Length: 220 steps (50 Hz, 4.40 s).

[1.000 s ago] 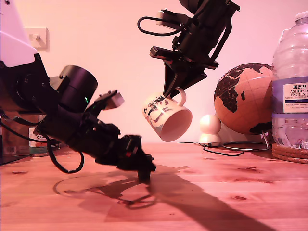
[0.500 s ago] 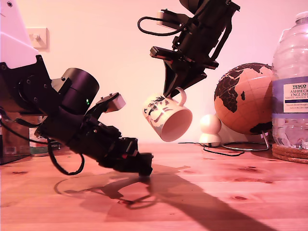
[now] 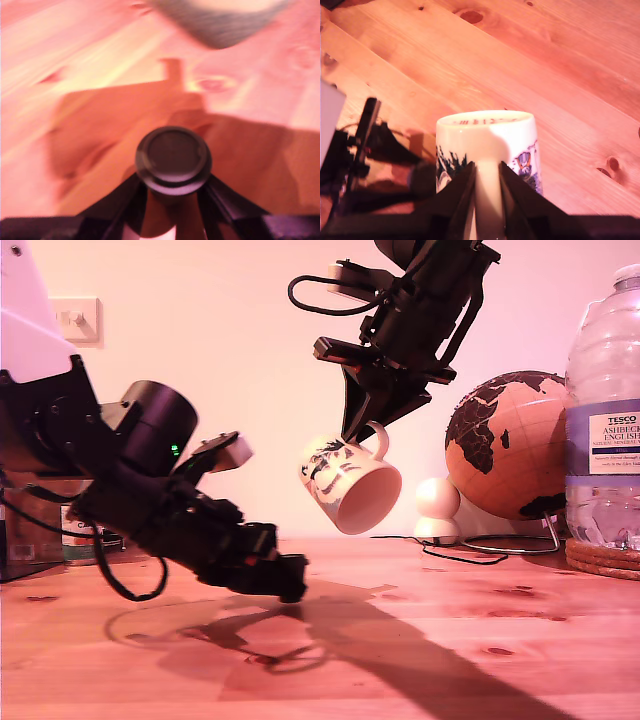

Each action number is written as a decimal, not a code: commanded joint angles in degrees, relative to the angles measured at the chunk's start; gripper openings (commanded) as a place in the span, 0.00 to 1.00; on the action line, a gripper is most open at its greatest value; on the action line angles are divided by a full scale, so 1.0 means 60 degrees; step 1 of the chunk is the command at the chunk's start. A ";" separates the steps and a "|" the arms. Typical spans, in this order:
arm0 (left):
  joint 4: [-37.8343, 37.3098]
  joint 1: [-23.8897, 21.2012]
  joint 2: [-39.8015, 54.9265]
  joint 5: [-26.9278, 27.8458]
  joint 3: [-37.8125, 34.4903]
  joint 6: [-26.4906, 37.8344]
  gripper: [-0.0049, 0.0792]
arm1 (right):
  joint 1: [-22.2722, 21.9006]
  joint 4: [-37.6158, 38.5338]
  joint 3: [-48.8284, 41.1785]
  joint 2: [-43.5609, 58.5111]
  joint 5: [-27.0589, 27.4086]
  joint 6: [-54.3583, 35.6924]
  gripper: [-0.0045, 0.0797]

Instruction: Lift the coffee cup and remove the coffee capsule that is hidden under it

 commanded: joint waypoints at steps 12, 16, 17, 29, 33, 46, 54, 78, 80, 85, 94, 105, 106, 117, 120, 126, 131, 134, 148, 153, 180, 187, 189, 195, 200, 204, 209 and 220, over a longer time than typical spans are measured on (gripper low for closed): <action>-0.0273 0.0670 -0.0430 0.0018 0.0040 0.0051 0.36 | -0.0018 0.0262 0.0051 -0.0357 -0.0047 0.0007 0.04; -0.0459 0.0951 -0.0444 0.0000 0.0040 0.0047 0.36 | -0.0022 0.0270 0.0051 -0.0357 -0.0080 0.0007 0.04; -0.0517 0.1035 -0.0444 0.0000 0.0040 0.0047 0.36 | -0.0022 0.0270 0.0051 -0.0357 -0.0076 0.0004 0.04; -0.1129 0.1974 -0.0444 0.0000 0.0040 0.0040 0.36 | -0.0022 0.0335 0.0051 -0.0357 -0.0102 0.0004 0.04; -0.1268 0.2269 -0.0444 0.0004 0.0040 0.0040 0.36 | -0.0029 0.0350 0.0051 -0.0357 -0.0102 0.0004 0.04; -0.1570 0.2856 -0.0444 0.0004 0.0040 -0.0106 0.36 | -0.0040 0.0412 0.0051 -0.0357 -0.0102 0.0004 0.04; -0.1617 0.2962 -0.0444 0.0004 0.0040 -0.0106 0.36 | -0.0036 0.0426 0.0051 -0.0357 -0.0102 0.0004 0.04; -0.2076 0.2940 -0.0568 0.0572 0.0040 -0.0193 0.62 | -0.0036 0.0441 0.0051 -0.0357 -0.0102 0.0007 0.04; -0.2171 0.2940 -0.0634 0.0616 0.0040 -0.0215 0.62 | -0.0036 0.0441 0.0051 -0.0357 -0.0106 0.0007 0.04; -0.2448 0.2940 -0.0933 0.0492 0.0040 -0.0208 0.61 | -0.0036 0.0444 0.0051 -0.0357 -0.0102 0.0007 0.04; -0.2856 0.2940 -0.1552 0.0499 0.0040 -0.0219 0.61 | -0.0036 0.0484 0.0051 -0.0357 -0.0102 0.0007 0.04; -0.3654 0.2940 -0.2229 0.0404 0.0040 -0.0219 0.61 | -0.0036 0.0499 0.0051 -0.0357 -0.0106 0.0015 0.04; -0.3756 0.2940 -0.2284 0.0379 0.0040 -0.0215 0.61 | -0.0036 0.0495 0.0051 -0.0357 -0.0106 0.0015 0.04; -0.4608 0.2947 -0.2699 0.0051 0.0040 -0.0208 0.61 | -0.0029 0.0488 0.0051 -0.0357 -0.0168 0.0047 0.04; -0.4845 0.2947 -0.2823 -0.0022 0.0040 -0.0211 0.61 | -0.0025 0.0474 0.0051 -0.0357 -0.0361 0.0087 0.04; -0.5227 0.2947 -0.3147 -0.0113 0.0040 -0.0208 0.55 | -0.0007 0.0506 0.0051 -0.0357 -0.0590 0.0229 0.04; -0.5351 0.2947 -0.3490 -0.0106 0.0040 -0.0200 0.33 | 0.0033 0.0616 0.0051 -0.0357 -0.0616 0.0266 0.04; -0.5457 0.2947 -0.3716 0.0015 0.0040 -0.0200 0.11 | 0.0051 0.0743 0.0051 -0.0357 -0.0750 0.0277 0.04; -0.5340 0.2947 -0.4648 0.0069 0.0040 -0.0186 0.03 | 0.0051 0.0951 0.0011 -0.0357 -0.1843 0.0182 0.04; -0.5169 0.2969 -0.4878 0.0073 0.0040 -0.0193 0.03 | 0.0055 0.1246 0.0011 -0.0357 -0.2047 -0.0033 0.04; -0.4550 0.3228 -0.4925 0.0543 0.0040 -0.0645 0.03 | 0.0051 0.3362 -0.0871 -0.0463 -0.2867 -0.0255 0.04; -0.4386 0.3238 -0.4925 0.0608 0.0040 -0.0714 0.03 | 0.0055 0.4736 -0.1942 -0.0776 -0.3049 -0.0233 0.04; -0.4390 0.3238 -0.4925 0.0648 0.0040 -0.0714 0.03 | 0.0051 0.5227 -0.2302 -0.0911 -0.3049 -0.0197 0.04; -0.4386 0.3238 -0.4925 0.0688 0.0040 -0.0714 0.03 | -0.0022 0.7071 -0.3472 -0.1311 -0.3089 0.0299 0.04; -0.4386 0.3238 -0.4925 0.0688 0.0040 -0.0714 0.03 | -0.0102 0.8808 -0.4477 -0.1453 -0.2885 0.1093 0.04; -0.4386 0.3235 -0.4925 0.0692 0.0040 -0.0714 0.03 | -0.0098 0.9905 -0.5213 -0.1453 -0.2506 0.1541 0.04; -0.4390 0.3235 -0.4925 0.0696 0.0040 -0.0714 0.03 | -0.0084 1.1548 -0.6113 -0.1453 -0.1960 0.1898 0.04; -0.4386 0.3235 -0.4925 0.0696 0.0040 -0.0714 0.03 | -0.0073 1.4007 -0.7533 -0.1413 -0.1067 0.2310 0.04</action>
